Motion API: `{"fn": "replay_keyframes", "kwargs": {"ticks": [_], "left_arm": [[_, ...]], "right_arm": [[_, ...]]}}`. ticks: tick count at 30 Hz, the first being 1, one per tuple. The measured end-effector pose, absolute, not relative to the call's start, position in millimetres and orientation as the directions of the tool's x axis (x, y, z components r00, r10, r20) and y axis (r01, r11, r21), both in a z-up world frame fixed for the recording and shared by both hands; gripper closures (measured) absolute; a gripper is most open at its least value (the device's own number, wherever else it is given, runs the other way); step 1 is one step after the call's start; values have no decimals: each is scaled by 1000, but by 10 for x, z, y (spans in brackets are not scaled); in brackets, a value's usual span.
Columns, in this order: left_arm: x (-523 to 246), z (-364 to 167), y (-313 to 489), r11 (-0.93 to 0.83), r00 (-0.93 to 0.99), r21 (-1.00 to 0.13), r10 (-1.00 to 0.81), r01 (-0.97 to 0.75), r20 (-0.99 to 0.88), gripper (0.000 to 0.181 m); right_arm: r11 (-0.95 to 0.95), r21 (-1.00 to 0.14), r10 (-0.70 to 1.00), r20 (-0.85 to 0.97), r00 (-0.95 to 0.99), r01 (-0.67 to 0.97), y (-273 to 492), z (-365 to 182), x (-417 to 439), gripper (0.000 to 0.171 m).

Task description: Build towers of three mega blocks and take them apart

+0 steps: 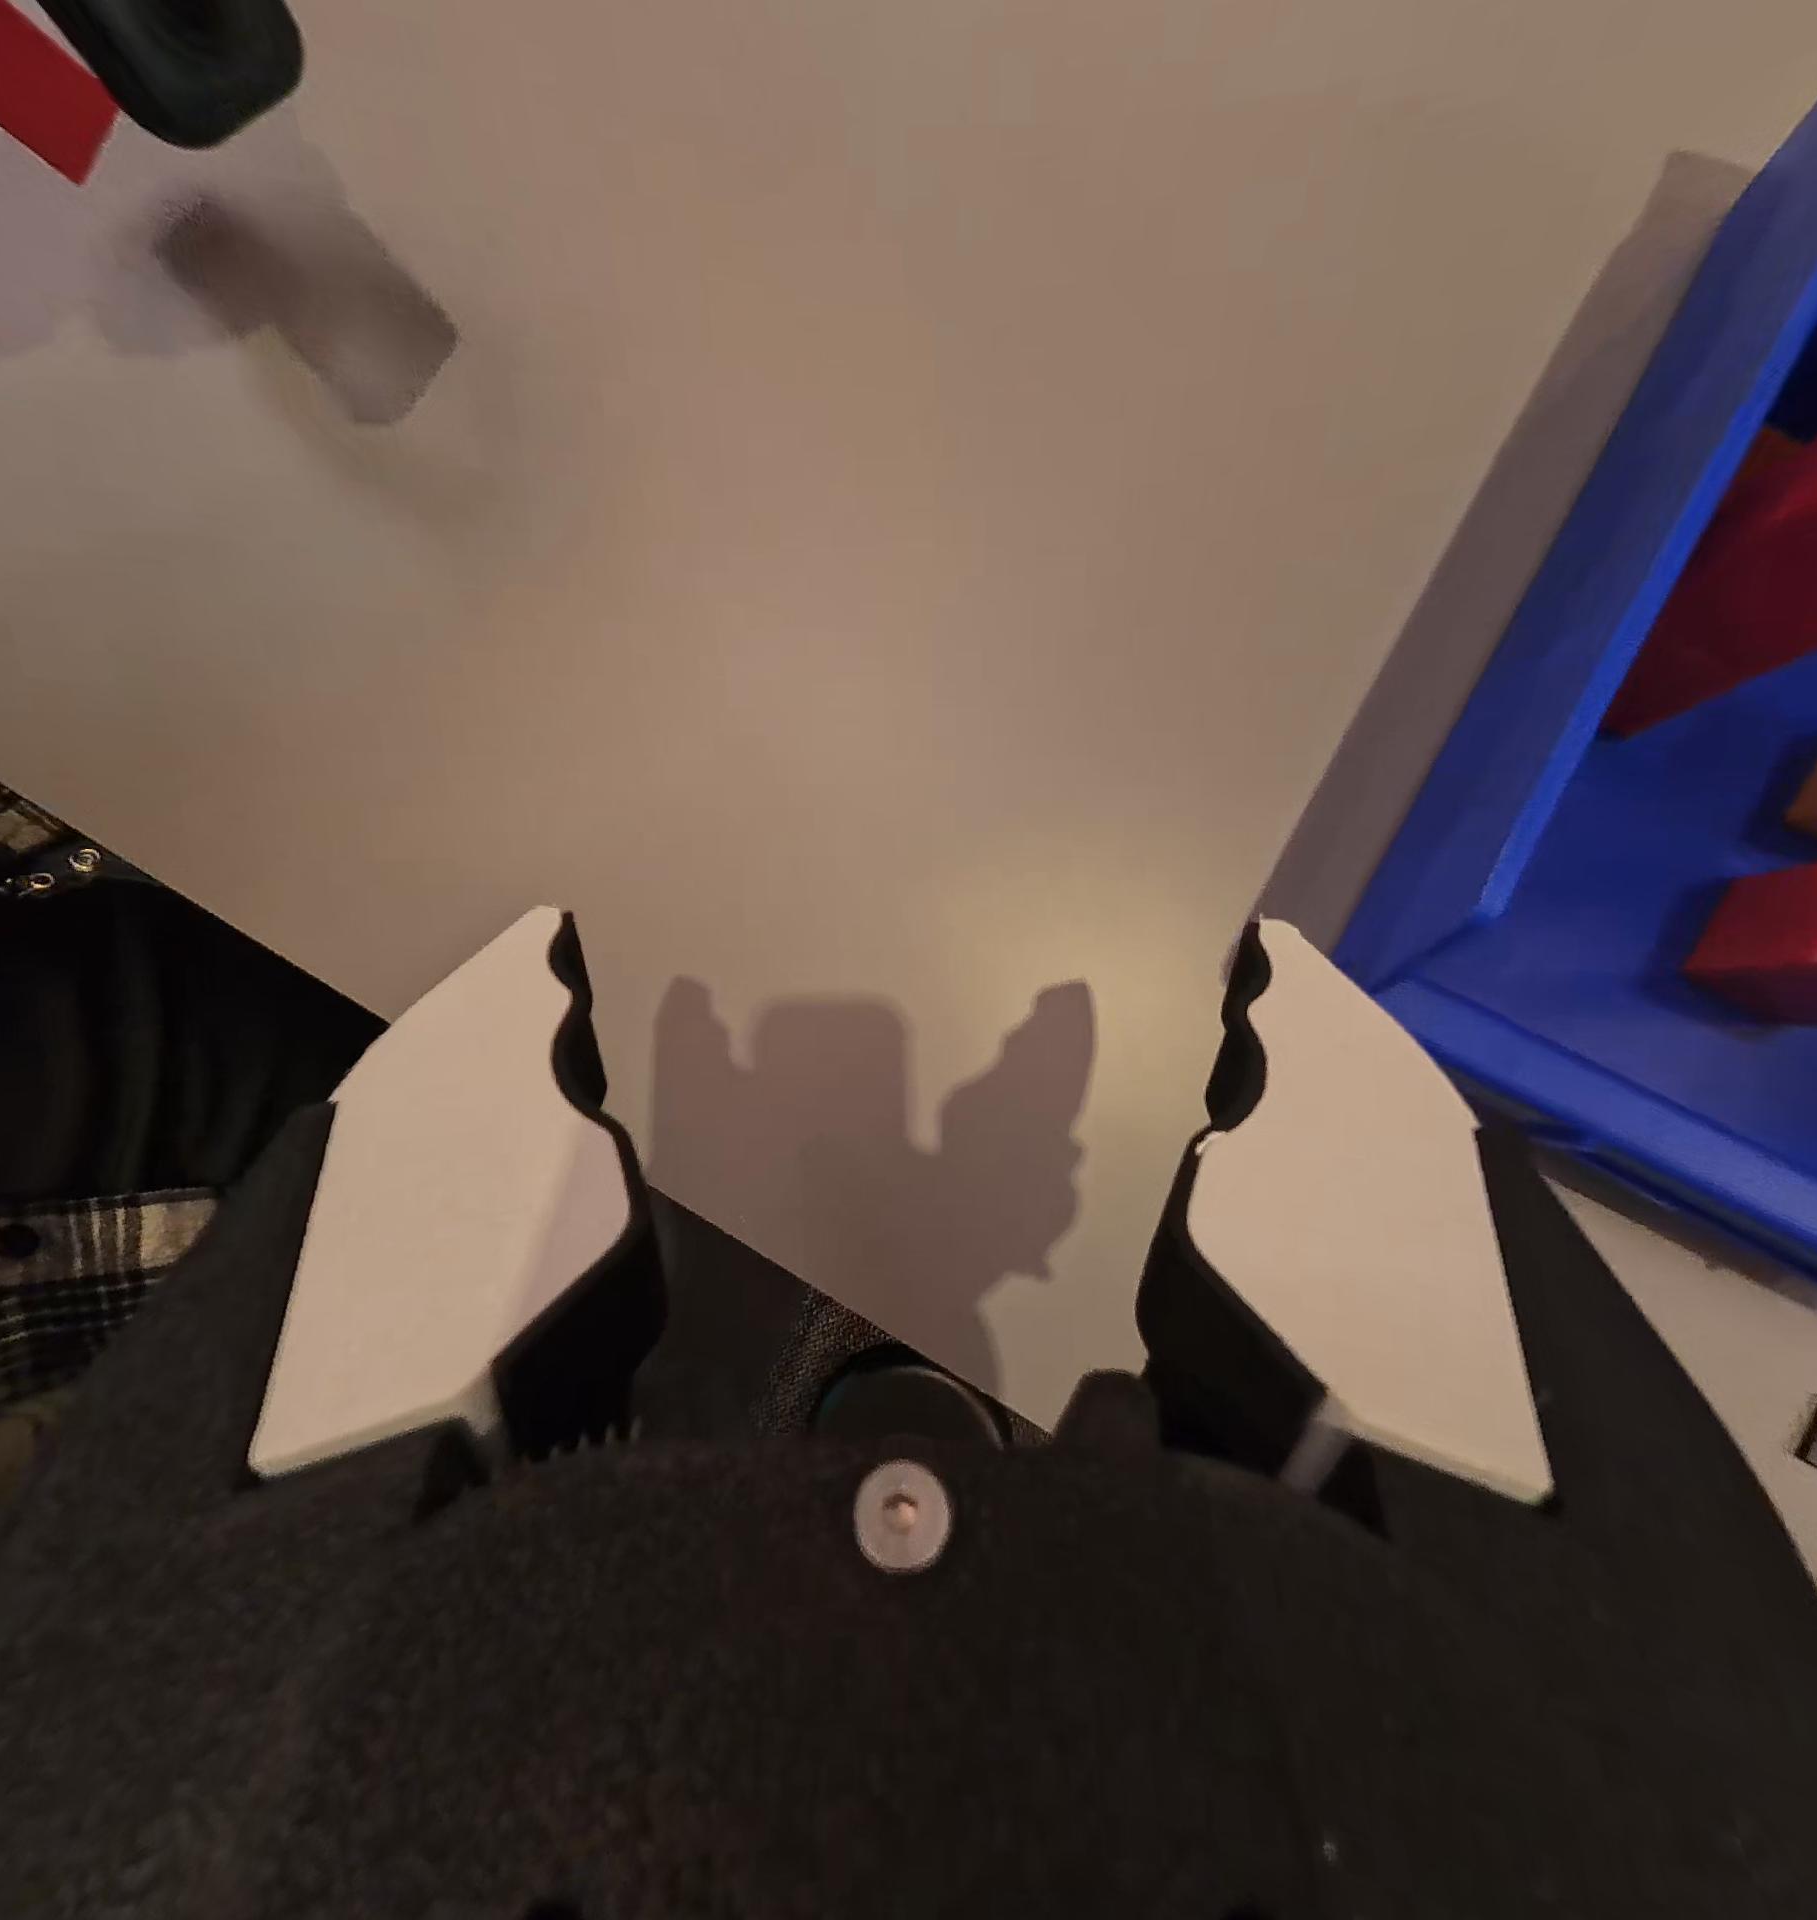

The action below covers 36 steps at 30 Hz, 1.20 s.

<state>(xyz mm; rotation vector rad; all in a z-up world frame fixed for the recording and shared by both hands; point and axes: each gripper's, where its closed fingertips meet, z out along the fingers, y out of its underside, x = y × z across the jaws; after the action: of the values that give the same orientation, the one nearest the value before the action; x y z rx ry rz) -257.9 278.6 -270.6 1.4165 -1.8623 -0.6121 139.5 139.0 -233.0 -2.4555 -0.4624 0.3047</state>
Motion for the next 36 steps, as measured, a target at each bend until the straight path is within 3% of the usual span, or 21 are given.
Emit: {"fn": "replay_keyframes", "kwargs": {"ticks": [1,19,25,28,31,36], "left_arm": [[-2561,-2740,2795,286,-142,729,-957,-622,254,147],[-2312,-2956,2798,243,-78,721,-964,-649,254,146],[-2252,-2802,2876,207,-96,648,-975,-733,202,118],[-2261,-2460,2930,150,-80,462,-983,-874,167,107],[-2415,-1954,3116,39,-28,174,-997,-984,67,96],[-3233,-1103,3624,-263,319,-306,-936,-915,-148,84]], "right_arm": [[-751,-609,394,-105,913,254,1384,-2336,1403,56],[-771,-582,394,-117,912,259,1353,-2398,1388,56],[-763,-593,393,-107,913,259,1351,-2361,1387,52],[-748,-614,394,-101,914,254,1365,-2327,1376,52],[-736,-625,401,-96,911,258,1383,-2312,1350,52],[-723,-637,414,-89,906,268,1473,-2295,1258,52]]}}
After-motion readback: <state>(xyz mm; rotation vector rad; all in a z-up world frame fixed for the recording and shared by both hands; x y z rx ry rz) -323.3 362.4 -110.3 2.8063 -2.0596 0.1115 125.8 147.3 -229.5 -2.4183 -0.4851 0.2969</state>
